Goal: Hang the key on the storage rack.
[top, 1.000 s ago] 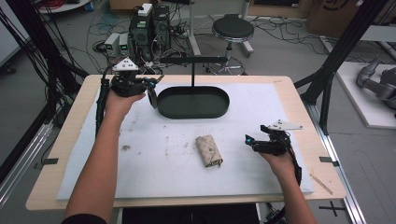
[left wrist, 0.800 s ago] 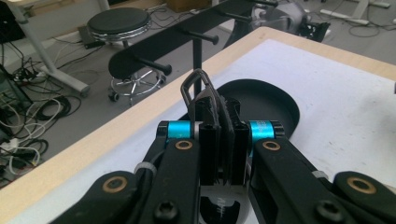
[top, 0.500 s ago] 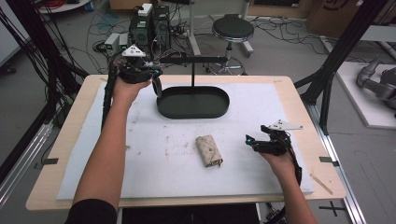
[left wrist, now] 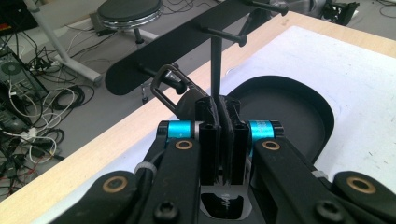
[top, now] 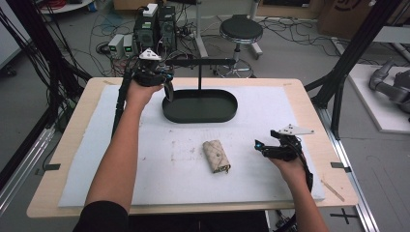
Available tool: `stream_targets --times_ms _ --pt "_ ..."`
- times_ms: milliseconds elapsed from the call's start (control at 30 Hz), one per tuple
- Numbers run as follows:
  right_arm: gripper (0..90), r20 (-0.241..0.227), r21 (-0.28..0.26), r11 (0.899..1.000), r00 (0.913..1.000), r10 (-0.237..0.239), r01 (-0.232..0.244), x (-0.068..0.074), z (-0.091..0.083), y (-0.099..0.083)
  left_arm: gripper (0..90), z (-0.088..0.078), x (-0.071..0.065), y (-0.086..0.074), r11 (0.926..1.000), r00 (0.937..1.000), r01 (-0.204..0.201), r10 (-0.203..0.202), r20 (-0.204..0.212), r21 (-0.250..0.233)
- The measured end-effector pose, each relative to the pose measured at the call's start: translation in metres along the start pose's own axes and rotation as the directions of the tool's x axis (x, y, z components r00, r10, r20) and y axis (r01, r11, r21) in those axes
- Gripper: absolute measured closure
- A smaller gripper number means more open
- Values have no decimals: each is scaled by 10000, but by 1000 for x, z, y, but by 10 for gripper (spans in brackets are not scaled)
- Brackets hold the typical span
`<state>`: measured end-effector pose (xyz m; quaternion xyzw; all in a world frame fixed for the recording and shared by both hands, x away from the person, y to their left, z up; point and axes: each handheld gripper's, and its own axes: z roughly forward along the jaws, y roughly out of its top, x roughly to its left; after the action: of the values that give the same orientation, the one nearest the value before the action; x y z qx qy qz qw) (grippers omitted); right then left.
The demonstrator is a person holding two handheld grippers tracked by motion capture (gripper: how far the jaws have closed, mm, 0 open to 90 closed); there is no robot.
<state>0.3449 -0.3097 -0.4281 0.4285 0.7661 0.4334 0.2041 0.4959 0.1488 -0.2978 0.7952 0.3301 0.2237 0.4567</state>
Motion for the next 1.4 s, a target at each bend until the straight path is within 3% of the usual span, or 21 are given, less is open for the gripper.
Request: stream_targets --times_ms 333,667,900,1133,1400 --pt "183 -16 22 10000 10000 15 -15 0 0 0 867 16 -5 1 9997 9999 -83 80 125 212" --pt "183 -30 92 10000 10000 -1 1 0 1 -1 866 25 1 -2 9993 9995 249 -255 211 288" --pt "183 -2 17 10000 10000 -4 4 1 0 -1 690 21 0 -2 9983 9979 525 -534 379 245" --pt "183 -37 65 10000 10000 -70 70 2 0 -1 648 10 -8 -11 9974 9941 717 -724 805 121" --pt "183 -26 84 9999 9999 -122 123 3 1 -1 571 -6 -14 -33 9963 9900 801 -830 1136 300"
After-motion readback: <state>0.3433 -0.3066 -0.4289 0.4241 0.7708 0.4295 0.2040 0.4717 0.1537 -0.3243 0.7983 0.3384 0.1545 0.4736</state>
